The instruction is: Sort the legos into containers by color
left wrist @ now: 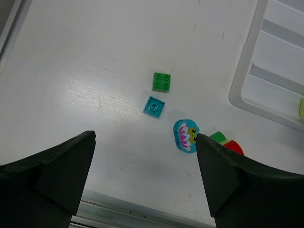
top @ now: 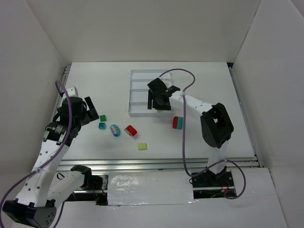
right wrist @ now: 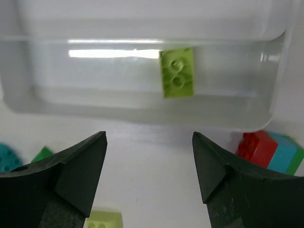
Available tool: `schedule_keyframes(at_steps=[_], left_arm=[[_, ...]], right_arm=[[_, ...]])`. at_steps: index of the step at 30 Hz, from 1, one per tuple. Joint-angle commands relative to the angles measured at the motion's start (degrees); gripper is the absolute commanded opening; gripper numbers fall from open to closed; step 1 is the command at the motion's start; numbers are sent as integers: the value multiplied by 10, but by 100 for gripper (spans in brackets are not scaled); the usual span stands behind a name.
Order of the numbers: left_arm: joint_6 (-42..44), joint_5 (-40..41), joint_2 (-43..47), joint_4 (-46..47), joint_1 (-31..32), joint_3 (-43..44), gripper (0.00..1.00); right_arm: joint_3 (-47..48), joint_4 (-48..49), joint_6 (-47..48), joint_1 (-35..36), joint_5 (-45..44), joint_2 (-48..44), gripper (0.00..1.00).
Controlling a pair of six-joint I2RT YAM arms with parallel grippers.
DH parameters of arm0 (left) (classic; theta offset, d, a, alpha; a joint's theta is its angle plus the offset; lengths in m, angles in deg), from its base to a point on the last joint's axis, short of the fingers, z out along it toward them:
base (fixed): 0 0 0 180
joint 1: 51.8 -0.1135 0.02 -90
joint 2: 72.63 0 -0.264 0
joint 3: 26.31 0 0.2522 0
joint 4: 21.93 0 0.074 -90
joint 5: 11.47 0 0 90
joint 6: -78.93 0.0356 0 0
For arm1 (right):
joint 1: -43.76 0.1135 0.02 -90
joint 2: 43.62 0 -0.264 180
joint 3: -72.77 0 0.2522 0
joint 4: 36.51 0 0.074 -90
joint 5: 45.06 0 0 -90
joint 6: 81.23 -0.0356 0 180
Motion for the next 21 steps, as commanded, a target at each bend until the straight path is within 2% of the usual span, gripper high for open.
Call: schedule_keyframes(at_steps=[1, 2, 10, 16, 21], left_arm=[[1, 26, -3, 4, -4, 4, 100], [-2, 32, -6, 1, -4, 6, 99], [-3, 32, 4, 0, -5, 4, 100], [-2, 28, 7, 0, -5, 4, 100], [0, 26, 10, 2, -5, 2, 100]], right_arm=[[-36, -4, -11, 69, -22, -87, 81], [-46, -5, -26, 84, -36, -102, 99], [-127, 6, -146, 240, -96, -128, 99], [-103, -21, -185, 279, -109, -62, 98], [-126, -7, -190, 284, -107, -50, 97]])
